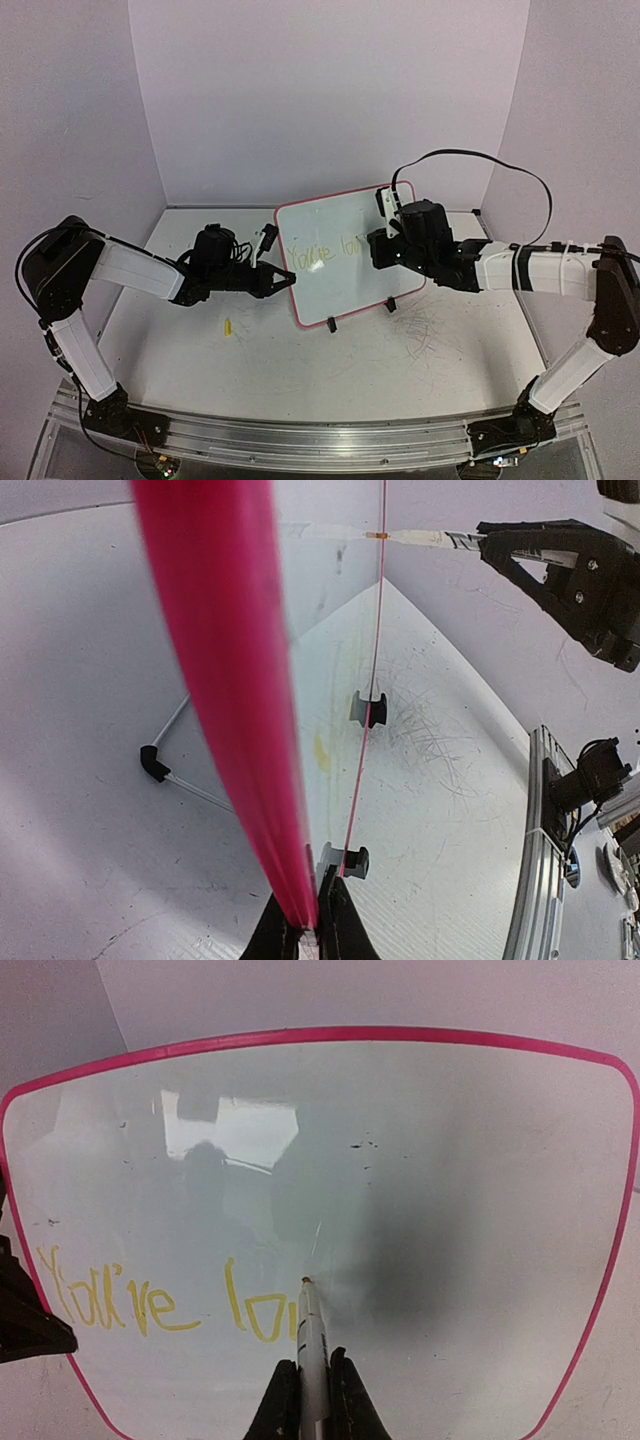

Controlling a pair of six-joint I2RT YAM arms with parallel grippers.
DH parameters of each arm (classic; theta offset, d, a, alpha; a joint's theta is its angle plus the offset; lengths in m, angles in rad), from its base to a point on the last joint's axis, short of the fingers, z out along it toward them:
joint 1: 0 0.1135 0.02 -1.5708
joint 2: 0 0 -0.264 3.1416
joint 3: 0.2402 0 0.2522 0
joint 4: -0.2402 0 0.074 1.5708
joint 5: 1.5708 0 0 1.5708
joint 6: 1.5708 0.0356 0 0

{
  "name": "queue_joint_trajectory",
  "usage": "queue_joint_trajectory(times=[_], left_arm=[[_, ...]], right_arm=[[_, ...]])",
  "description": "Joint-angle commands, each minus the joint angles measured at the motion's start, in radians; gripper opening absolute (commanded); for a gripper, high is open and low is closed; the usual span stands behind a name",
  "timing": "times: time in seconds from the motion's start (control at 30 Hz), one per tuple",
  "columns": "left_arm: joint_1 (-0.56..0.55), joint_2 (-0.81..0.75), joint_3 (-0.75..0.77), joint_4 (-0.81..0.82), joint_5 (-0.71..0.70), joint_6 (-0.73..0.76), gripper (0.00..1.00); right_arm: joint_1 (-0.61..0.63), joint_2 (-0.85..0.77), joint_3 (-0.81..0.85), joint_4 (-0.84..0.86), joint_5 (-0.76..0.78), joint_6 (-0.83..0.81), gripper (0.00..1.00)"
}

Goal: Write a sentence on the whiteboard

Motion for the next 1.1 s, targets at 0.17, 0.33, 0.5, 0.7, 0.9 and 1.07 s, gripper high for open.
queue_joint_trajectory(times=[0.17, 0.33, 0.5, 0.7, 0.9, 1.07], left_arm=[[-0.01, 0.038, -0.001, -0.154, -0.057, 0.082, 0.0], [-0.011, 0.037, -0.002, -0.155, -0.058, 0.081, 0.0], [-0.01, 0.034, -0.007, -0.155, -0.058, 0.08, 0.0], [-0.011, 0.025, -0.01, -0.155, -0.062, 0.08, 0.0], [-0.011, 0.026, -0.009, -0.157, -0.06, 0.08, 0.0], [-0.01, 0.029, -0.007, -0.157, -0.06, 0.08, 0.0]], right_arm=[[-0.004, -0.101, -0.071, 0.002, -0.056, 0.013, 0.0], [-0.004, -0.095, -0.082, 0.0, -0.042, 0.017, 0.0], [-0.008, -0.052, -0.061, 0.001, -0.032, 0.014, 0.0], [-0.009, -0.041, -0.046, 0.014, -0.024, 0.012, 0.0], [-0.012, -0.026, -0.041, 0.023, -0.016, 0.013, 0.0], [-0.016, -0.013, -0.043, 0.029, 0.002, 0.017, 0.0]])
